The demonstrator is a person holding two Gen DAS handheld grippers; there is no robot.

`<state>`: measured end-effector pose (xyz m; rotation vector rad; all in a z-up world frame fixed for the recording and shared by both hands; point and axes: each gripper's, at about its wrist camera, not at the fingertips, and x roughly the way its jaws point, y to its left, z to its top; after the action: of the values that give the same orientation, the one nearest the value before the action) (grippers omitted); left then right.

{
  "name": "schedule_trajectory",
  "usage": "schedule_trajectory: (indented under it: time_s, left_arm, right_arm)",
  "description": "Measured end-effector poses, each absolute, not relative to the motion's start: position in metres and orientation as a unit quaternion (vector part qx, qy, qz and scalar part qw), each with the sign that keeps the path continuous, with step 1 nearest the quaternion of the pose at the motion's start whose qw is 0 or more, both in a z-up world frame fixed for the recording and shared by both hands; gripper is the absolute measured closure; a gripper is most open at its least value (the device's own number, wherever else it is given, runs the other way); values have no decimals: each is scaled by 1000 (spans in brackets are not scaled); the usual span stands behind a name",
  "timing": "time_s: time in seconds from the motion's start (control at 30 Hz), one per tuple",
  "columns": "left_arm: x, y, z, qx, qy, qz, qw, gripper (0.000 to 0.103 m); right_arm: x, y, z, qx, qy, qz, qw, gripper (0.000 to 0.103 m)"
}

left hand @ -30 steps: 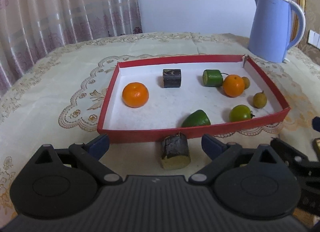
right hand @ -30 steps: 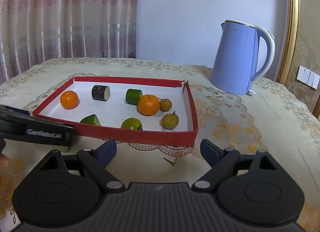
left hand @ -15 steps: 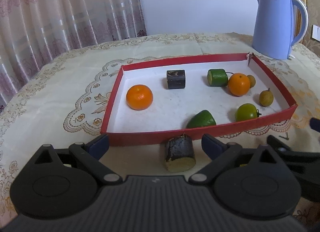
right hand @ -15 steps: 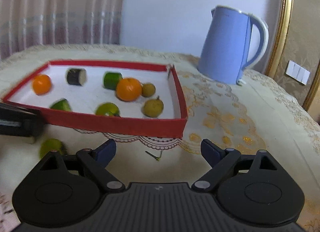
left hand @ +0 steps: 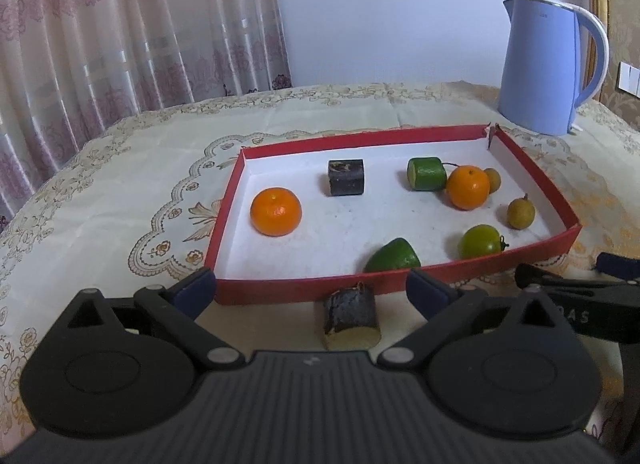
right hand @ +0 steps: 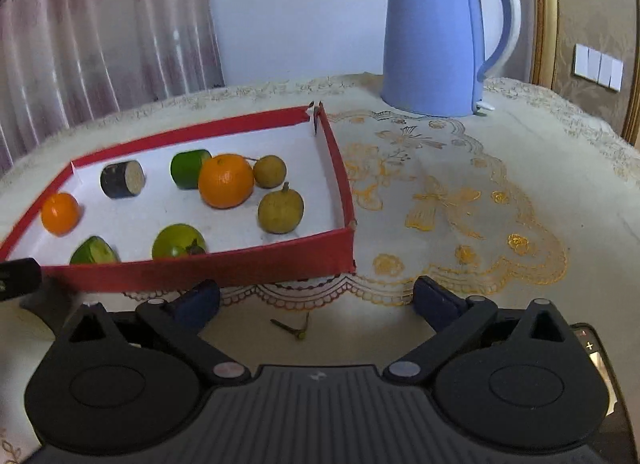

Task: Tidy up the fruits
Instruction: 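Lower the open left gripper around the dark log piece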

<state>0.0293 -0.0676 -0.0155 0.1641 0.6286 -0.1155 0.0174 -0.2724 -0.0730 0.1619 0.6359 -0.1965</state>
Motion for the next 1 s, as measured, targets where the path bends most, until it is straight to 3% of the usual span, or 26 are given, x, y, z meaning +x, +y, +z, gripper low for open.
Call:
schedule_trajectory:
  time_s: [0.13,1.0]
  left_arm:
    - [31,-64,-16,77,316,-51,944,2]
    - [18,-51,-4,70,294,-68,951,0]
  right_arm:
    - [23,-257,-74,29,325,-115,938,0]
    - [22,-262,-73,43,327,-109,938,0]
